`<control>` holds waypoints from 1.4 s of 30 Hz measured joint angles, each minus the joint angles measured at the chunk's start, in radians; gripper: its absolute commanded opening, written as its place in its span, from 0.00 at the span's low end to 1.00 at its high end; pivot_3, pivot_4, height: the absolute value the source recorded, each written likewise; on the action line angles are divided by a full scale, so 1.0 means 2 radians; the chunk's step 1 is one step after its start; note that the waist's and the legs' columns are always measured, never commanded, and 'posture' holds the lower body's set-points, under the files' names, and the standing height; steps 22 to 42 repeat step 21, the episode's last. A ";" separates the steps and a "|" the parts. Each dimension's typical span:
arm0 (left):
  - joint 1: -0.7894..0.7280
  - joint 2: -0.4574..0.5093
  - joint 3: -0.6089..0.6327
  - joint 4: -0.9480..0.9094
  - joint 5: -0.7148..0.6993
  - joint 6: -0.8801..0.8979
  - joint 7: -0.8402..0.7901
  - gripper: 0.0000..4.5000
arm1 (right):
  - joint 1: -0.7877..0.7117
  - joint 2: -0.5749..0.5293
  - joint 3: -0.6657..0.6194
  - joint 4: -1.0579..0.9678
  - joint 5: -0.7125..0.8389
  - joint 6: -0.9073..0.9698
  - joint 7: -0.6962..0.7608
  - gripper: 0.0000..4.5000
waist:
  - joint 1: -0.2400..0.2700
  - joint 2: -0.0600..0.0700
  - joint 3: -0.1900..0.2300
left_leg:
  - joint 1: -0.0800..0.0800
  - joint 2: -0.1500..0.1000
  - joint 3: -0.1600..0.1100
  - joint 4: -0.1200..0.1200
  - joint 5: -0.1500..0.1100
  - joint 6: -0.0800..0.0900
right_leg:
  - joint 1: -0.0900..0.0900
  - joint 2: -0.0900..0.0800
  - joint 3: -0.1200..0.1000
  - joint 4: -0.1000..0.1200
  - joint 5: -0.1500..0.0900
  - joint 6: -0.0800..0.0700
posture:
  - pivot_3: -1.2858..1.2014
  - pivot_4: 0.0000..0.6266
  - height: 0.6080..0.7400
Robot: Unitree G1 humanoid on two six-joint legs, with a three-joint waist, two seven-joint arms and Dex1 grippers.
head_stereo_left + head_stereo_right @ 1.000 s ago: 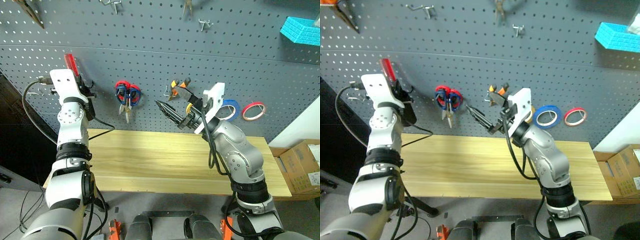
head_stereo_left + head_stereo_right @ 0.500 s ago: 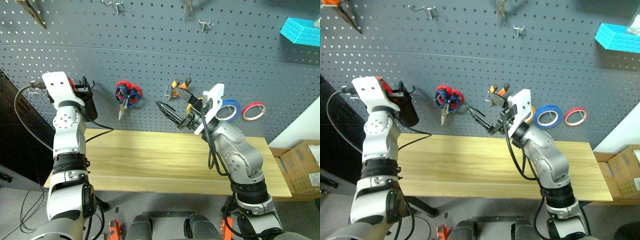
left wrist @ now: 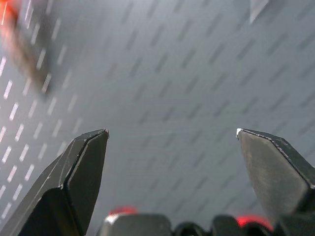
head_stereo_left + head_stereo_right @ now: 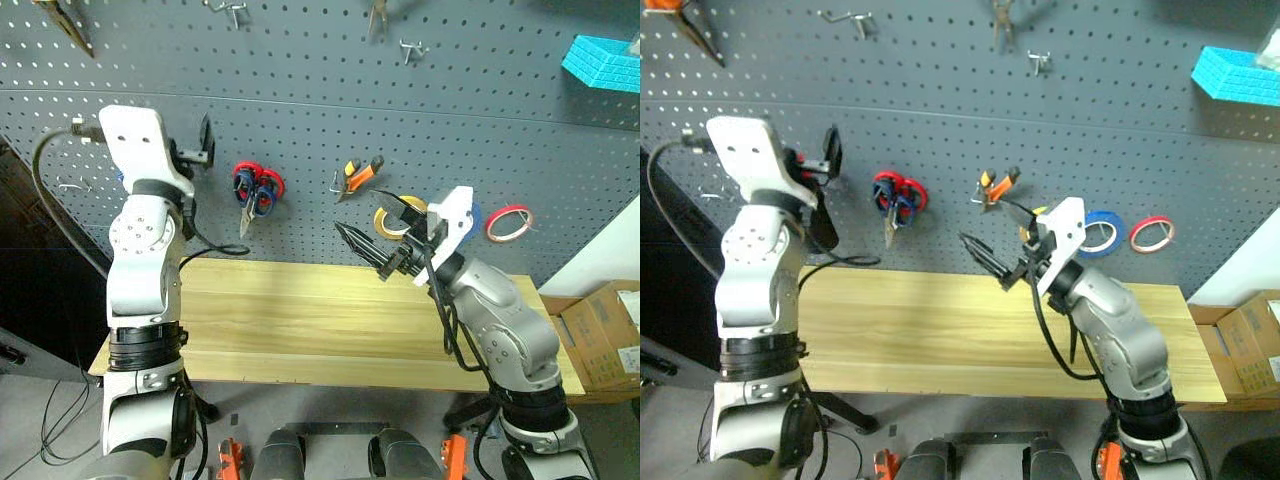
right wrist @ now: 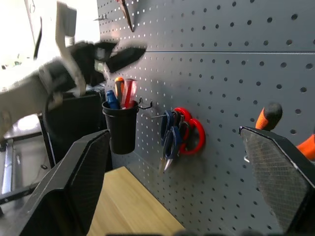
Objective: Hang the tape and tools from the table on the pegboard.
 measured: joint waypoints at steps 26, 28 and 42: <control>0.326 -0.086 -0.028 -0.033 -0.021 0.102 -0.025 0.99 | 0.184 0.014 -0.034 0.068 -0.217 -0.016 -0.192 1.00 | -0.013 0.005 -0.006 | 0.001 0.000 0.001 0.000 0.000 0.000 | 0.000 0.000 0.003 0.000 -0.002 -0.003 | 0.53 0.08 1.00; 0.326 -0.086 -0.028 -0.033 -0.021 0.102 -0.025 0.99 | 0.184 0.014 -0.034 0.068 -0.217 -0.016 -0.192 1.00 | -0.013 0.005 -0.006 | 0.001 0.000 0.001 0.000 0.000 0.000 | 0.000 0.000 0.003 0.000 -0.002 -0.003 | 0.53 0.08 1.00; 0.326 -0.086 -0.028 -0.033 -0.021 0.102 -0.025 0.99 | 0.184 0.014 -0.034 0.068 -0.217 -0.016 -0.192 1.00 | -0.013 0.005 -0.006 | 0.001 0.000 0.001 0.000 0.000 0.000 | 0.000 0.000 0.003 0.000 -0.002 -0.003 | 0.53 0.08 1.00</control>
